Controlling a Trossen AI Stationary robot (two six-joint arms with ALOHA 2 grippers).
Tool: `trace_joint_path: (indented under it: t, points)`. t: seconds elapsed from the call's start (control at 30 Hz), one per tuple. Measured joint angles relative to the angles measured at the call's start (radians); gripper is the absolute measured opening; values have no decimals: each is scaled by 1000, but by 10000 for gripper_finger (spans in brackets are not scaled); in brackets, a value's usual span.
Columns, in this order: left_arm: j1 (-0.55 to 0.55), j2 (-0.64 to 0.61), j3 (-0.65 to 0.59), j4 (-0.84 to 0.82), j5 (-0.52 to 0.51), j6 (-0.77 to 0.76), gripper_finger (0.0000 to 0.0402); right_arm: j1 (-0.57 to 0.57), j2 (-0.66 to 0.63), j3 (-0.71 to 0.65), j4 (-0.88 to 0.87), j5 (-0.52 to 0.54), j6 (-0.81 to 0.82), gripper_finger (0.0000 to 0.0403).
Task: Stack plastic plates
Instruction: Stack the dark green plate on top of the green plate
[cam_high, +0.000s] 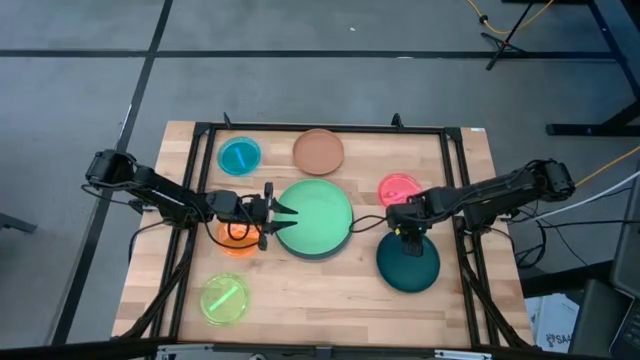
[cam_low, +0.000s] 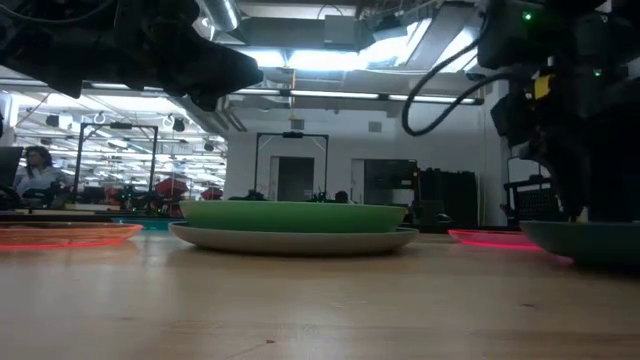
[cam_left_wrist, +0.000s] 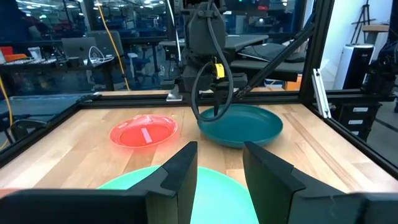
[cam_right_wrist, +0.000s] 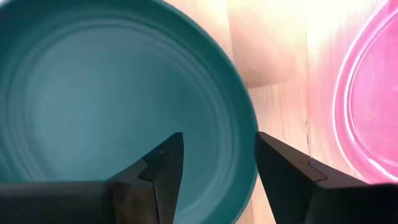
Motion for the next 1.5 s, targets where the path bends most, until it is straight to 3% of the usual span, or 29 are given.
trace_joint_path:
  t: [0.27, 0.57, 0.73, 1.1, 1.27, 1.5]
  points:
    - [0, 0, 0, -2, -6, 0, 121, 0, 0, -64, 12, 106, 4, 188]
    - [0, 0, 0, -2, -18, 1, 121, 0, 0, 36, -44, 80, 20, 188]
    - [0, 0, 0, -2, -18, 1, 121, -2, 0, 56, -108, 130, 28, 188]
    - [0, 0, 0, -3, -6, 0, 121, -82, 0, -87, 49, -13, 53, 185]
    - [0, 0, 0, -2, -6, 0, 122, -114, 0, -119, 116, -50, 33, 143]
    - [0, 0, 0, -2, -7, 0, 121, -146, 0, -121, 132, -57, -10, 29]
